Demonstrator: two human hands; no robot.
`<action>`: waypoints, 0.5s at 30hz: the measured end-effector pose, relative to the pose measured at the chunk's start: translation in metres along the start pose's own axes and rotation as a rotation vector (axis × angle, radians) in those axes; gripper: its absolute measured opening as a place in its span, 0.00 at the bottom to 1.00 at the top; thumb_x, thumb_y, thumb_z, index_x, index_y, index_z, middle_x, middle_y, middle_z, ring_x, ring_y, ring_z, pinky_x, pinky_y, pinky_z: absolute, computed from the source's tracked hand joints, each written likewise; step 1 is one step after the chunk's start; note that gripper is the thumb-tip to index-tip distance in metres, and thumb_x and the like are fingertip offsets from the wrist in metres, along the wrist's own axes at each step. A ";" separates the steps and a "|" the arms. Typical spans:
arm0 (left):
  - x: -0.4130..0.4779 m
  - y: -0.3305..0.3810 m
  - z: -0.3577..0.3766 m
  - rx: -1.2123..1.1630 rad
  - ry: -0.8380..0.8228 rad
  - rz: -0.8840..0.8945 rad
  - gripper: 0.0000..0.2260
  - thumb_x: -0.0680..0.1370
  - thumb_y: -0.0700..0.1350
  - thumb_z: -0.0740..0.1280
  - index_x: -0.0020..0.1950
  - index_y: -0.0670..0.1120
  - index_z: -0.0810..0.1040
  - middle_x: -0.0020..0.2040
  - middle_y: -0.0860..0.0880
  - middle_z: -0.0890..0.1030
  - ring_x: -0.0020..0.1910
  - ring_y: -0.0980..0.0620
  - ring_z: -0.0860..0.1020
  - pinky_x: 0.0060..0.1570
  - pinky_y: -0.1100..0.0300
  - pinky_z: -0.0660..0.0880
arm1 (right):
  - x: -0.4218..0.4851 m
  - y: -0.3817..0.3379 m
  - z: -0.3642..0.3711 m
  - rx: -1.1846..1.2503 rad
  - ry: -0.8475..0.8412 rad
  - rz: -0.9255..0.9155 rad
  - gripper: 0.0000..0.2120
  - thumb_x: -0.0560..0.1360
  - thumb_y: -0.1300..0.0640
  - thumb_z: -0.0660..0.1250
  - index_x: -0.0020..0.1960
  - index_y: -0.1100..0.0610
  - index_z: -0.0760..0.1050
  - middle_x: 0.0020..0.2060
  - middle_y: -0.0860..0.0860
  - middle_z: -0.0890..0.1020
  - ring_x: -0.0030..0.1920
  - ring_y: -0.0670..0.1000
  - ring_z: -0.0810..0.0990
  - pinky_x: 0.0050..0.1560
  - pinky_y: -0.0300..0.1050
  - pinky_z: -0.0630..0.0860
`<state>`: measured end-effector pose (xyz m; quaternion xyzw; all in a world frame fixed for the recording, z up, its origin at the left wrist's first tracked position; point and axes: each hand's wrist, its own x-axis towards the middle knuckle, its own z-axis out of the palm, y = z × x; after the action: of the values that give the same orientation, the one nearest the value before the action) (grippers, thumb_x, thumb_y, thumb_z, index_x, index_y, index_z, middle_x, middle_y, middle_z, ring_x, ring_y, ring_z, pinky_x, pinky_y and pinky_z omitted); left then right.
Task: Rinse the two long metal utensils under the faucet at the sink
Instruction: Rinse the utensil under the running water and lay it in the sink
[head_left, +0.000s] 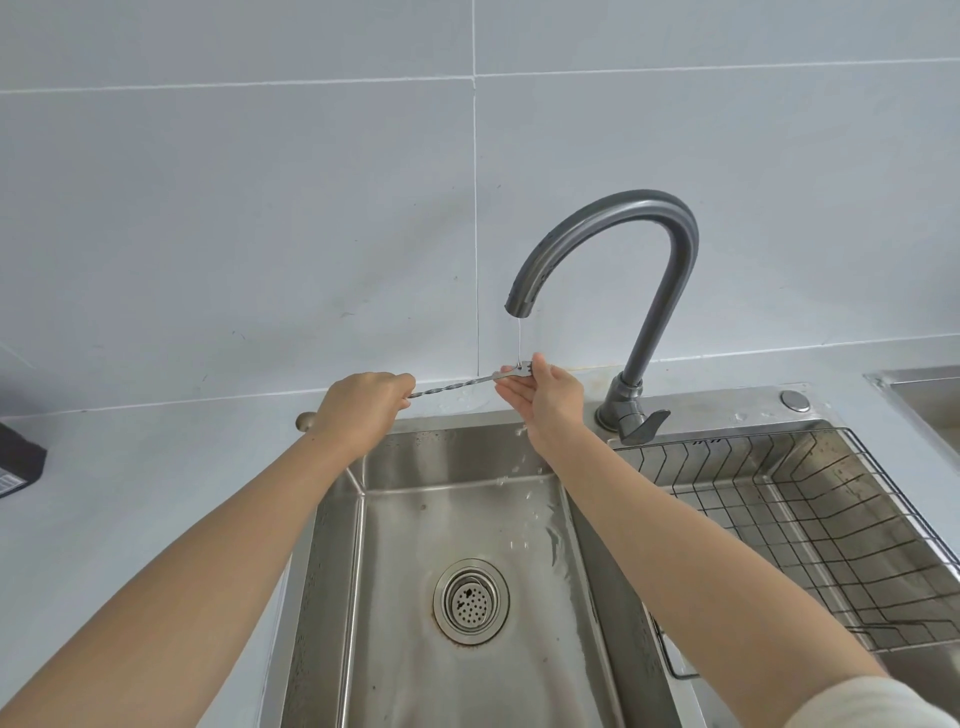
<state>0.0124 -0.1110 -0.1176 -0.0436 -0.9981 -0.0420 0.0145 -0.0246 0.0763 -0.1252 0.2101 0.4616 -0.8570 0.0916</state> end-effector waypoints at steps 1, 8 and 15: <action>0.000 0.001 0.000 0.000 -0.002 0.000 0.19 0.79 0.38 0.58 0.30 0.47 0.56 0.31 0.48 0.69 0.35 0.47 0.66 0.29 0.59 0.55 | -0.001 -0.001 -0.001 0.011 -0.015 -0.015 0.10 0.80 0.63 0.58 0.40 0.62 0.70 0.34 0.57 0.78 0.34 0.51 0.80 0.35 0.37 0.81; -0.002 0.004 0.003 -0.004 -0.023 -0.002 0.22 0.78 0.36 0.57 0.29 0.49 0.51 0.27 0.53 0.62 0.32 0.50 0.64 0.28 0.60 0.55 | 0.000 0.002 -0.003 0.042 0.061 0.026 0.14 0.81 0.57 0.56 0.41 0.62 0.71 0.33 0.56 0.79 0.27 0.48 0.81 0.32 0.38 0.81; 0.001 0.011 0.009 -0.007 -0.025 0.038 0.23 0.79 0.37 0.58 0.28 0.48 0.51 0.26 0.52 0.61 0.35 0.47 0.66 0.28 0.58 0.55 | -0.004 0.006 0.002 0.082 0.016 0.026 0.18 0.82 0.52 0.53 0.41 0.62 0.71 0.35 0.56 0.78 0.35 0.52 0.81 0.38 0.41 0.81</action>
<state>0.0119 -0.0989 -0.1251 -0.0632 -0.9970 -0.0446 0.0028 -0.0198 0.0717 -0.1271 0.2267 0.4240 -0.8722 0.0904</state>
